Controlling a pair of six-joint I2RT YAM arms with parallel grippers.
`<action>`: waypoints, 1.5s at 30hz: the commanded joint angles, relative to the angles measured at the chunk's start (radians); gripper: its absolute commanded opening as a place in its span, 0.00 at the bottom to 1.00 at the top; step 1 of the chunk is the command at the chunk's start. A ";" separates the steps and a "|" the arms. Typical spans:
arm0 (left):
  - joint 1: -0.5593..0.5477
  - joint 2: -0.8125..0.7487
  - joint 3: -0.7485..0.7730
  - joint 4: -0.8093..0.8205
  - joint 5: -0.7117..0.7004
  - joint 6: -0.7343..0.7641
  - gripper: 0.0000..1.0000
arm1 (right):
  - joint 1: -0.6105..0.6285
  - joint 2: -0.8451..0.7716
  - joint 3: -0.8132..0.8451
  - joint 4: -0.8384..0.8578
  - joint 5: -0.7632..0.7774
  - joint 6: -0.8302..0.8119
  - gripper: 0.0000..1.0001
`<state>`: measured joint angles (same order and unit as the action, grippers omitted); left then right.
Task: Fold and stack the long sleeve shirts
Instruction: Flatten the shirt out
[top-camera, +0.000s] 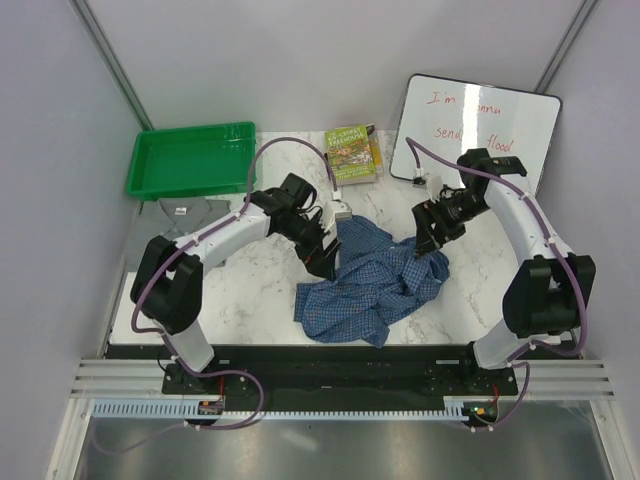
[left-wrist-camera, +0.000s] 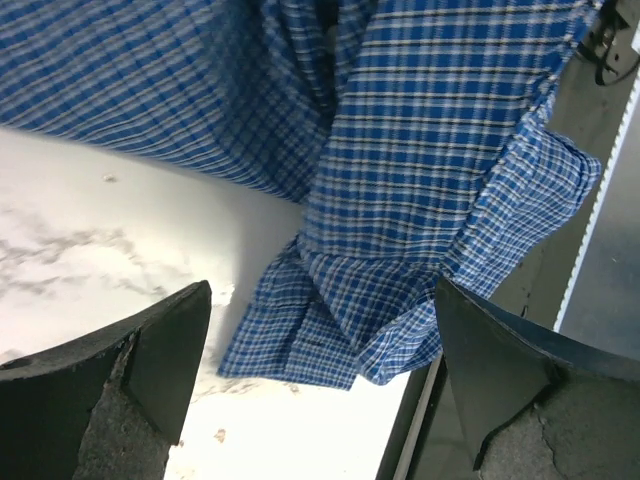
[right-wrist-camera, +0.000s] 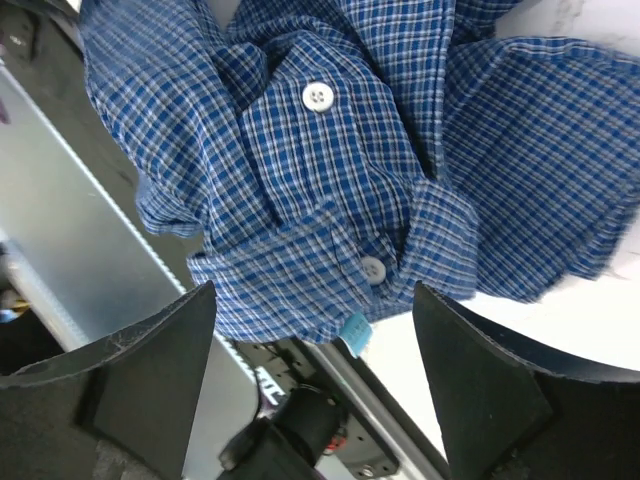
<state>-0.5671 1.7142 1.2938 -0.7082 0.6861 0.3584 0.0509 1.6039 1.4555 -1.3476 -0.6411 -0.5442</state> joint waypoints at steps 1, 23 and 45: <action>-0.014 0.005 -0.008 0.068 0.024 0.034 0.98 | 0.001 0.021 -0.004 -0.059 -0.085 0.035 0.86; -0.097 -0.004 -0.001 0.131 0.292 -0.081 0.05 | 0.328 -0.351 -0.148 0.295 0.188 -0.097 0.97; 0.134 -0.231 -0.314 0.064 0.279 -0.170 0.59 | 0.658 -0.274 -0.176 0.409 0.353 -0.186 0.51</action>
<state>-0.4328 1.5326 0.9985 -0.6434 0.9192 0.2226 0.6819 1.3319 1.2720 -0.9356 -0.3344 -0.6903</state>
